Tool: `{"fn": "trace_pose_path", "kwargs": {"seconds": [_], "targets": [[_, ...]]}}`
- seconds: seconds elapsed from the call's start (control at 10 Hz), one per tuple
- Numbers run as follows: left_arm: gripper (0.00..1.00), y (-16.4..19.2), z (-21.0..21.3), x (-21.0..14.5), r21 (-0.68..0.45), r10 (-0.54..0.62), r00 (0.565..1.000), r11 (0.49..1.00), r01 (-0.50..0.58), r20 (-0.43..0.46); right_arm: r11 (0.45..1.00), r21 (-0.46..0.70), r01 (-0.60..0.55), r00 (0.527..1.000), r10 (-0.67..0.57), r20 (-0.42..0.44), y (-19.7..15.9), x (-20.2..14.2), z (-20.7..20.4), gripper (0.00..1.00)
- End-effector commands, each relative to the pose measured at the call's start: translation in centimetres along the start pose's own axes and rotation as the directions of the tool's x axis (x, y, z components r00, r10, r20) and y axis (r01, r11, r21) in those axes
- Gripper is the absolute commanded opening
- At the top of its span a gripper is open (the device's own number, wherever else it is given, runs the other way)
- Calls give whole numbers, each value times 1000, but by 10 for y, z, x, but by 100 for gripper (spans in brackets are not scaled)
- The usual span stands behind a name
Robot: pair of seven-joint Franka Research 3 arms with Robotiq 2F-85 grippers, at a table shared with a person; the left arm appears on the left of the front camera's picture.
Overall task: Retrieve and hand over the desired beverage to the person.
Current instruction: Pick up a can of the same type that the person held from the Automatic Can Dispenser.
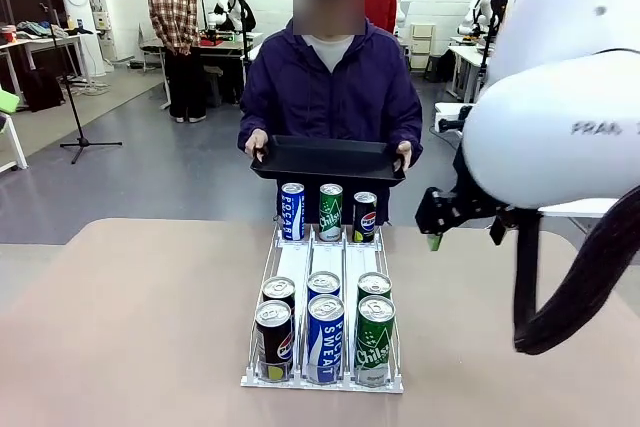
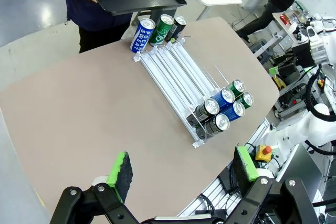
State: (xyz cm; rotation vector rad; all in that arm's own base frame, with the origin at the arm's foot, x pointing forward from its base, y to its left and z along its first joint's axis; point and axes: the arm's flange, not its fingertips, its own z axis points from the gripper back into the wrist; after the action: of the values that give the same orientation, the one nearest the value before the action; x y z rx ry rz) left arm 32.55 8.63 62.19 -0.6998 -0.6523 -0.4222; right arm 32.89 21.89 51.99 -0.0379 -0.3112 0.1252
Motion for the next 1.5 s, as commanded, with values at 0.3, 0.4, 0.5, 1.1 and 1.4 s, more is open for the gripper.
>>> {"fn": "trace_pose_path", "kwargs": {"seconds": [0.3, 0.4, 0.5, 1.1, 1.4], "targets": [[100, 2, 1, 0, -20, -18, 1000, 1000, 18, 13, 998, -7, 70, 998, -70, -8, 13, 4, -1, 100], [100, 2, 1, 0, -20, -18, 1000, 1000, 18, 13, 998, -7, 70, 998, -70, -8, 13, 4, -1, 100], [100, 2, 1, 0, -20, -18, 1000, 1000, 18, 13, 998, -7, 70, 998, -70, -8, 13, 4, -1, 100], [100, 2, 1, 0, -20, -18, 1000, 1000, 18, 13, 997, 23, 76, 997, -75, -31, 30, -3, -4, 100], [100, 2, 1, 0, -20, -18, 1000, 1000, 18, 13, 994, 30, 106, 992, -103, -76, 61, -15, -12, 100]]}}
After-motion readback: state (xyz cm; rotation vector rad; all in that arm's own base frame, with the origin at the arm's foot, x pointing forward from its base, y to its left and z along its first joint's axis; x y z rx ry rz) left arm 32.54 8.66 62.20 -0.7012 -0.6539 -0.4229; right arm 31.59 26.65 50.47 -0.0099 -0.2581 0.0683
